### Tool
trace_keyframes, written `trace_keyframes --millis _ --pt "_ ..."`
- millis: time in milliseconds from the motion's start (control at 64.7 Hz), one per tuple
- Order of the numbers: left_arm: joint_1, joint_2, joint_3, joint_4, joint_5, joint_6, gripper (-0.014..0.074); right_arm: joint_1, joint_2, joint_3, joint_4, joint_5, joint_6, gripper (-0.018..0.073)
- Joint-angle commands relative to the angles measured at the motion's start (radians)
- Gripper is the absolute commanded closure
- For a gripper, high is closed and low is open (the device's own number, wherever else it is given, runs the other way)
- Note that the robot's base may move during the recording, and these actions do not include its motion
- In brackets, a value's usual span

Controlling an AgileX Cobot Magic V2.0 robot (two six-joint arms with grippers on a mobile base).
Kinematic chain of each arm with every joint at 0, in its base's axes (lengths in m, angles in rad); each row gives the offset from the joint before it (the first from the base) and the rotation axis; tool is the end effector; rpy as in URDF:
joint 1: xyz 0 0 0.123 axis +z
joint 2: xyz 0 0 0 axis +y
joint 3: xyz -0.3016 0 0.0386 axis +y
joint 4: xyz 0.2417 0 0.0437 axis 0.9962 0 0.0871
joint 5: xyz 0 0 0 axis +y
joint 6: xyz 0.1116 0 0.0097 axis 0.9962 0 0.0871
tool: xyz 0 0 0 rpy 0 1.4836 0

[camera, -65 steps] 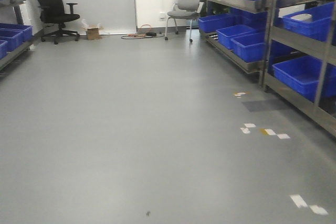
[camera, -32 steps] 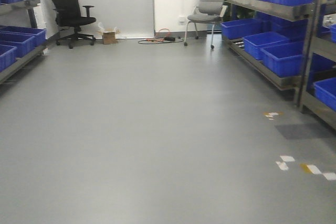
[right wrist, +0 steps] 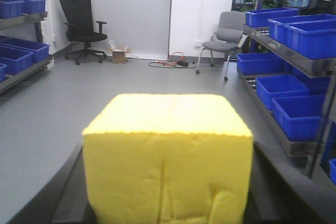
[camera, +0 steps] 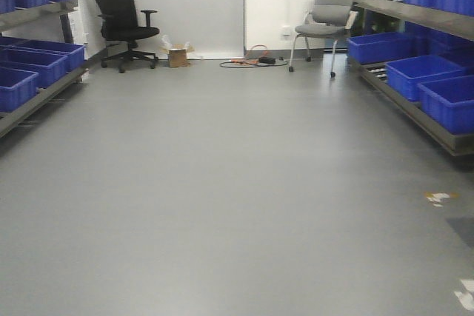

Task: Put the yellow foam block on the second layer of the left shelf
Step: 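Turn the base toward the shelf rack of blue bins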

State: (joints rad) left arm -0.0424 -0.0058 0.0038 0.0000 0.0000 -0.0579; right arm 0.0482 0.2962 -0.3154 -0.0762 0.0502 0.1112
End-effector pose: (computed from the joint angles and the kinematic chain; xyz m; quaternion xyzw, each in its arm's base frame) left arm 0.0513 -0.0022 0.2140 -0.0052 0.6749 -0.0370 0.7370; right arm 0.0754 0.0032 0.3025 -0.0031 0.6869 0.0289 0.7262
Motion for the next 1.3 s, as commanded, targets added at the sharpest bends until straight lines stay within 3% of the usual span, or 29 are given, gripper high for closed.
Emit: trace_keyframes --millis 0,1284 --pt "0.002 -0.017 0.027 -0.006 -0.081 -0.003 0.0472 -0.008 0.009 -0.031 -0.010 -0.091 -0.007 0.0134" --pt "0.002 -0.017 0.027 0.000 -0.081 -0.003 0.0472 -0.008 0.009 -0.031 -0.010 -0.091 -0.007 0.0134"
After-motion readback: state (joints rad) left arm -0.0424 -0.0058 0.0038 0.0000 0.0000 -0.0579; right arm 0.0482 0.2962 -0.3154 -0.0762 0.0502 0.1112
